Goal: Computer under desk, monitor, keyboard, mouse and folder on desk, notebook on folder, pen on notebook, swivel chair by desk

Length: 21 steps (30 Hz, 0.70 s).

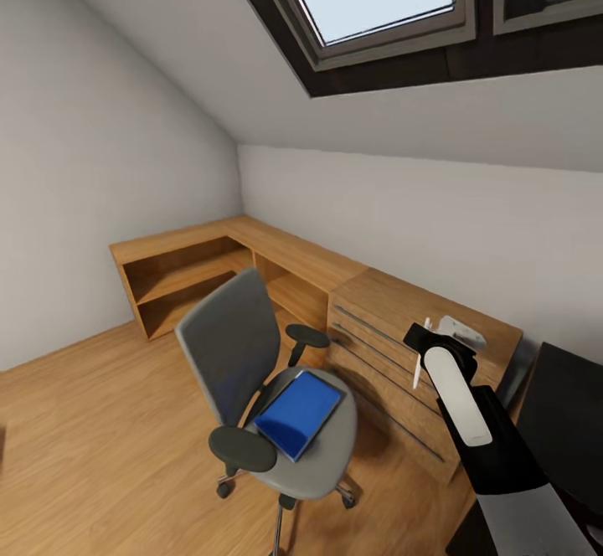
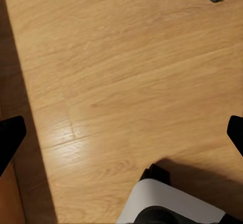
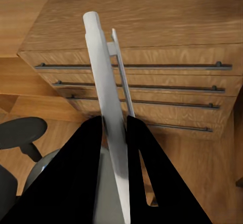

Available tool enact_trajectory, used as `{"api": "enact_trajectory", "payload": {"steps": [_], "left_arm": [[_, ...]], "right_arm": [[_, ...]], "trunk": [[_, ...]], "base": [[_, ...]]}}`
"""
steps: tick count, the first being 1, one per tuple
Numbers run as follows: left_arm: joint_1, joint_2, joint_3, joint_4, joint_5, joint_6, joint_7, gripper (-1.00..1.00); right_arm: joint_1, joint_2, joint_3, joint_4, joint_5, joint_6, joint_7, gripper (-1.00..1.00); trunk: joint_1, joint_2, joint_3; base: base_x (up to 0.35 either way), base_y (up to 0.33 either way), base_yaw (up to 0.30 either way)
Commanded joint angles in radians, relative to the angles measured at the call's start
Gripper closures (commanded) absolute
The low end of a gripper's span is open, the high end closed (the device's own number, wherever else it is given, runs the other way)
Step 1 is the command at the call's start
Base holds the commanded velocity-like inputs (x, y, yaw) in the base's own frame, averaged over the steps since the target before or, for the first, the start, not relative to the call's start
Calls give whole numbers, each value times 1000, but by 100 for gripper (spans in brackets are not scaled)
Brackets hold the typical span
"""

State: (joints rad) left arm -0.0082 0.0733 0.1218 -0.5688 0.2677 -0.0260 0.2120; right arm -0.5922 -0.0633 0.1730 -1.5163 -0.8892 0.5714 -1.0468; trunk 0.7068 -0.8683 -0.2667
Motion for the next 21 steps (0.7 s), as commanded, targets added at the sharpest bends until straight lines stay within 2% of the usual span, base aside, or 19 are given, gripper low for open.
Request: {"api": "enact_trajectory", "payload": {"steps": [1, 3, 6, 9, 16, 21], "left_arm": [[-1, 7, -2, 0, 11, -4, 3, -100], [-1, 29, -1, 0, 11, -8, 3, -100], [-1, 43, -1, 0, 12, -10, 3, -100], [-1, 48, -1, 0, 12, -12, 3, -100], [-1, 49, -2, 1, 11, -15, 1, -100], [-1, 46, -4, 19, 8, -44, -3, -100]], "right_arm": [[-1, 0, 2, 0, -6, 5, -8, 100], [0, 2, 1, 6, -7, -1, -8, 100], [0, 2, -2, 27, -8, -21, -10, 100], [0, 3, -2, 49, -9, -37, -11, 100], [1, 1, -3, 88, -11, -39, -14, 100], [1, -2, -7, 100, -10, -41, -14, 100]], "trunk": [[-4, 6, 2], [-11, 20, 8], [-23, 41, 18], [-34, 62, 27], [-34, 62, 27], [-34, 62, 27]], "base": [[0, 0, 0], [0, 0, 0], [0, 0, 0], [0, 0, 0], [0, 0, -4], [0, 0, -152]]}}
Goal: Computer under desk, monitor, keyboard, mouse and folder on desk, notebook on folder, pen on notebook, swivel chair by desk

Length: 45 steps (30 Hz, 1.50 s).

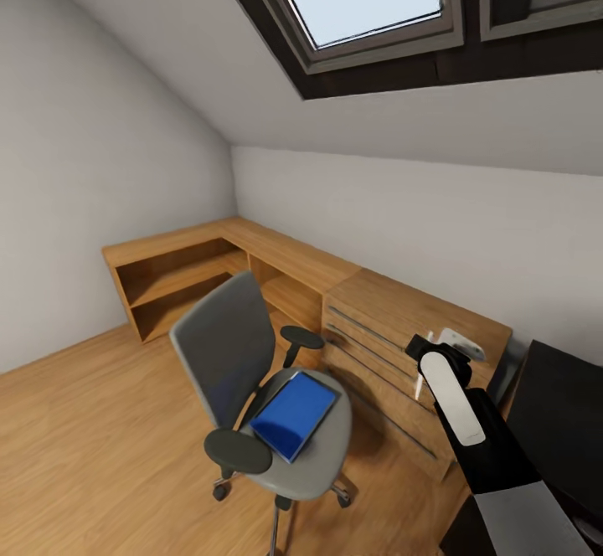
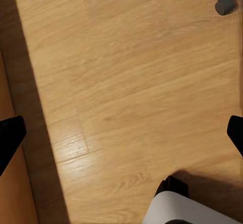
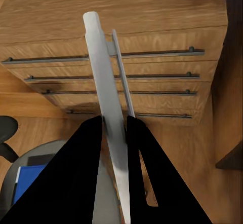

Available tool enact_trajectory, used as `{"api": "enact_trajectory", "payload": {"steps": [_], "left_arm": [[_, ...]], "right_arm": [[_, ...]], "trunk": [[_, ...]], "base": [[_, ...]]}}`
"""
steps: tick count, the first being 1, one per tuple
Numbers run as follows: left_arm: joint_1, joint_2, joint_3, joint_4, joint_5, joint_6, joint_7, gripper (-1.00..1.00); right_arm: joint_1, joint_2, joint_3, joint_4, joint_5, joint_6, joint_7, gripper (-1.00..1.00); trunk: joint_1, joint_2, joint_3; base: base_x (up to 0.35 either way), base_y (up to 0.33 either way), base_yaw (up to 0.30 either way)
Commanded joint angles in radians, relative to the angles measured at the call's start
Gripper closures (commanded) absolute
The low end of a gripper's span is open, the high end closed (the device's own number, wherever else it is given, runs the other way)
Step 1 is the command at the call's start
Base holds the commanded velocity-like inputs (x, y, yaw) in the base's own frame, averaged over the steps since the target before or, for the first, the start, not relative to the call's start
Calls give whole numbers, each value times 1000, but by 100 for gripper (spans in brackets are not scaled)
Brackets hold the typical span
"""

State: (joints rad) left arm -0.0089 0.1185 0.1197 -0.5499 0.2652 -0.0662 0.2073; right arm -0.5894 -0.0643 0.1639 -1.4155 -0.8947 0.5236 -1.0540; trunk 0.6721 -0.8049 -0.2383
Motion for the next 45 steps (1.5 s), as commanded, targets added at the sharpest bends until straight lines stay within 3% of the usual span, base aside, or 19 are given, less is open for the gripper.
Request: {"api": "enact_trajectory", "payload": {"steps": [1, 7, 11, 15, 28, 40, 45], "left_arm": [[0, -2, -3, 11, 10, -17, 1, -100], [0, -9, -29, 18, 9, -23, 0, -100], [0, -11, -48, 25, 9, -23, 0, -100], [0, -13, -57, 29, 10, -26, 2, -100], [0, -13, -58, 31, 11, -81, 3, -100], [0, -13, -58, 31, 11, -96, 1, -100], [0, -13, -58, 31, 12, -148, 1, -100]], "right_arm": [[-1, -2, -18, 2, -4, 7, -7, 100], [-1, -3, -61, 2, -4, 8, -8, 100], [-1, -12, -70, 5, -2, 9, -5, 100], [-1, -62, -74, 16, -4, 7, 23, 100], [-1, -69, -74, 98, 4, 0, 35, 100], [-3, -70, -75, 187, 12, -2, 82, 100], [-3, -79, -75, 209, 18, -4, 121, 100]], "trunk": [[0, -1, -1], [0, -1, -1], [0, -1, -1], [0, -1, -3], [0, -1, -6], [0, -1, -6], [0, -1, -6]], "base": [[0, 0, -247], [0, -78, -258], [0, -257, -265], [0, -301, -255], [0, -280, -69], [0, -26, -1], [0, 0, 0]]}}
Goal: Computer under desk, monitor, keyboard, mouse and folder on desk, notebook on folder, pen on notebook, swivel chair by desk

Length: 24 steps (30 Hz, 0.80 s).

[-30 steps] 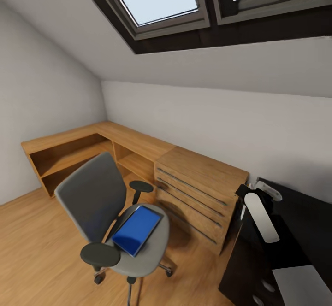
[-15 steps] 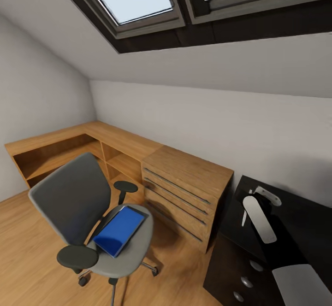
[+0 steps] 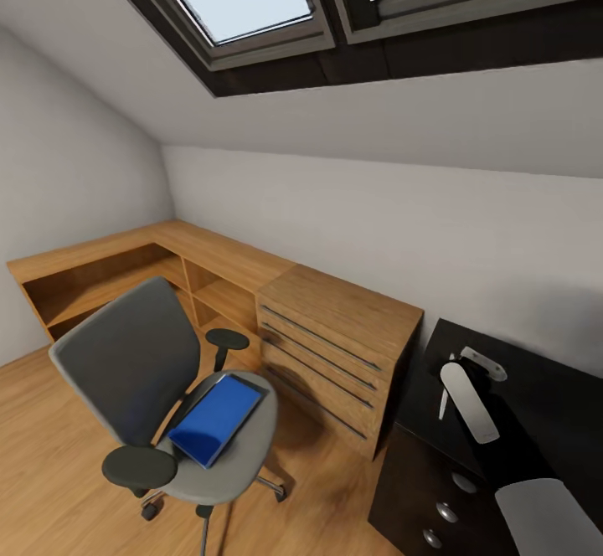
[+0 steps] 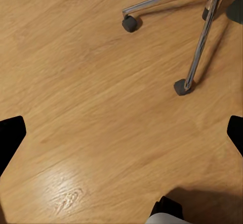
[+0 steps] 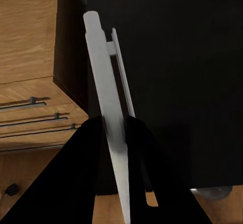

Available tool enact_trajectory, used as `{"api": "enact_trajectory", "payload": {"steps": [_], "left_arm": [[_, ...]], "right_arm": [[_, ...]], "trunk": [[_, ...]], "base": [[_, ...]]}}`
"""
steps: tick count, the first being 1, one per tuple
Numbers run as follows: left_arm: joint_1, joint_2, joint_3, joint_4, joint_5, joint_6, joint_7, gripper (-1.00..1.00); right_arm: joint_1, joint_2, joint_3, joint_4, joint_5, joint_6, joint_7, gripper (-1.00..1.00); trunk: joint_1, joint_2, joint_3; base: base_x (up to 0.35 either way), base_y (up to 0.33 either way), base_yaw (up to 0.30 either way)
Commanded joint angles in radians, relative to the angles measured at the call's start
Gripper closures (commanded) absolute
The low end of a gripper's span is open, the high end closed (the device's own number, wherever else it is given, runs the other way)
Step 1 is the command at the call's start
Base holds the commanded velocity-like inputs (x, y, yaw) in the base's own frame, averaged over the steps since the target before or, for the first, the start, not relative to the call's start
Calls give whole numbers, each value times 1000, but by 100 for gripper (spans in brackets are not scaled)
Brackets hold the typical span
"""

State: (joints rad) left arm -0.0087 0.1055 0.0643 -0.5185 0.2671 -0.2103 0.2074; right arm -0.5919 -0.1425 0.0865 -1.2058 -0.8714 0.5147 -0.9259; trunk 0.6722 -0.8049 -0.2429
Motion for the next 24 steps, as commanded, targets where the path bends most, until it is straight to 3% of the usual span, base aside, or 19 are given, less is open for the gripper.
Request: {"api": "enact_trajectory", "payload": {"steps": [1, 5, 6, 9, 10, 13, 24], "left_arm": [[0, -1, -3, 0, 9, -11, 1, -100], [0, -1, -4, 0, 8, -14, 1, -100], [0, -1, -4, 0, 8, -15, 1, -100], [0, -2, -4, 0, 8, -15, 1, -100], [0, -3, -3, 0, 7, -15, 1, -100], [0, -4, -3, 0, 7, -16, 1, -100], [0, -4, -12, -1, 7, -33, 2, -100]], "right_arm": [[-4, -26, 3, 57, 2, -10, 73, 100], [-15, -43, 3, 140, 10, -18, 148, 100], [-41, -51, 3, 214, 29, -51, 187, 100], [-78, -55, 3, 315, 57, -109, 235, 100], [-135, -57, 3, 457, 104, -163, 320, 100], [-182, -58, 3, 576, 145, -203, 400, 100], [-249, -56, 5, 805, 161, -366, 498, 100]], "trunk": [[0, -1, -1], [0, -1, -1], [0, -1, -1], [0, -1, -1], [0, -1, -1], [0, -1, -1], [0, -1, -1]], "base": [[0, 0, 0], [0, 0, 0], [0, 0, 0], [0, 0, 0], [0, 0, 0], [0, 0, 0], [0, 0, 0]]}}
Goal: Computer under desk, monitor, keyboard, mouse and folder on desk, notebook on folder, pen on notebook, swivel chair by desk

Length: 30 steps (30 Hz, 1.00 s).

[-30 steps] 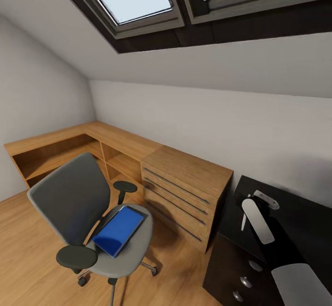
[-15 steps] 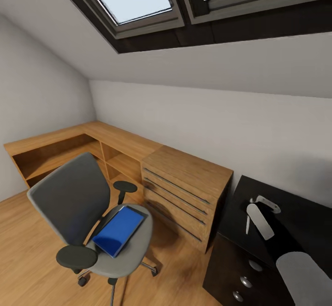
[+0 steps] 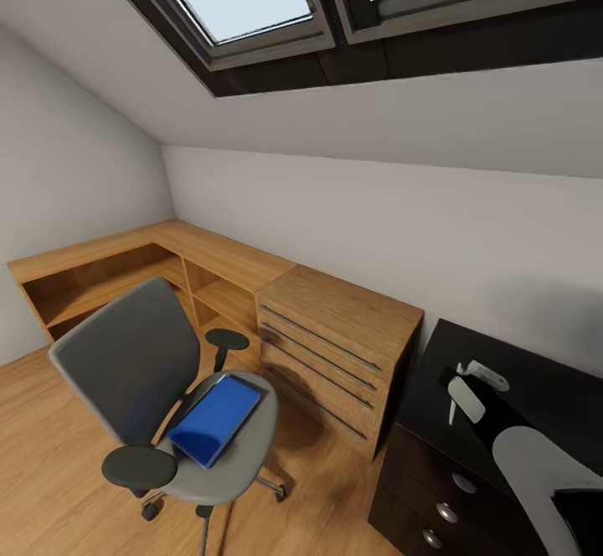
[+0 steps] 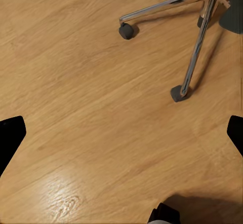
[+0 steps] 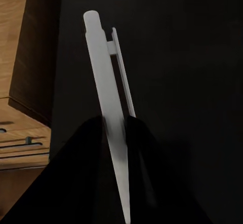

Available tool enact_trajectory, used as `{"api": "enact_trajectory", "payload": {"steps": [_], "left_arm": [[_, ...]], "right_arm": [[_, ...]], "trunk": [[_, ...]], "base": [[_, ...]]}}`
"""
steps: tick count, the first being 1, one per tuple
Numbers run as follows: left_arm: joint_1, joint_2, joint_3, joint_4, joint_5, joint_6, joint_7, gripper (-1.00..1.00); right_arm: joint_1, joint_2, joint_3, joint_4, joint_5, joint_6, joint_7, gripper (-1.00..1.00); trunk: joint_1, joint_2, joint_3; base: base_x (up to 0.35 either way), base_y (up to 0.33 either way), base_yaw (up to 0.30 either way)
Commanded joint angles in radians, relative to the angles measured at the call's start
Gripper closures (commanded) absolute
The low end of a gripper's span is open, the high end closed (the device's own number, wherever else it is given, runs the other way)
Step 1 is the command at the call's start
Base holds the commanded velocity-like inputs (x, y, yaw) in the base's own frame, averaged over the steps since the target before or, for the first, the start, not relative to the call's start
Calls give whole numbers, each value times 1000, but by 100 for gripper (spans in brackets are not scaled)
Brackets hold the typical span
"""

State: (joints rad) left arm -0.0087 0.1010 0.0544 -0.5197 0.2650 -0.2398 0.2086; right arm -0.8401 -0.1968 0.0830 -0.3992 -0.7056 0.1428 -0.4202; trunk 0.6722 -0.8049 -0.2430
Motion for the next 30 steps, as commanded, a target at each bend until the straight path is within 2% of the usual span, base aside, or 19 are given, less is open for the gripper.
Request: {"api": "enact_trajectory", "payload": {"steps": [1, 2, 5, 14, 20, 24, 30], "left_arm": [[0, 0, -6, 0, 10, -10, 1, -100], [0, 0, -16, 1, 10, -31, 1, -100], [0, 0, -28, 1, 11, -49, 1, -100], [0, -2, -48, 1, 11, -60, 0, -100], [0, -22, -51, 1, 11, -60, 1, -100], [0, -26, -50, 1, 11, -60, 0, -100], [0, -28, -50, 0, 13, -61, 1, -100]], "right_arm": [[-3, -1, 9, 11, -4, -5, -1, 100], [-8, 0, 9, 38, -5, -38, 11, 100], [-11, 1, 9, 56, -7, -64, 19, 100], [-13, 4, 9, 69, -11, -75, 19, 100], [-14, 4, 9, 76, -11, -28, 16, 100], [-18, 5, 9, 77, -11, 7, 15, 100], [-19, 5, 9, 77, -11, 19, 13, 100]], "trunk": [[0, -1, -1], [0, -1, -1], [0, -1, -1], [0, -1, -1], [0, -1, -1], [0, -1, -1], [0, -1, -1]], "base": [[0, 0, 0], [64, 0, 0], [156, 0, 0], [251, 0, 0], [72, 0, 0], [16, 0, 0], [3, 0, 0]]}}
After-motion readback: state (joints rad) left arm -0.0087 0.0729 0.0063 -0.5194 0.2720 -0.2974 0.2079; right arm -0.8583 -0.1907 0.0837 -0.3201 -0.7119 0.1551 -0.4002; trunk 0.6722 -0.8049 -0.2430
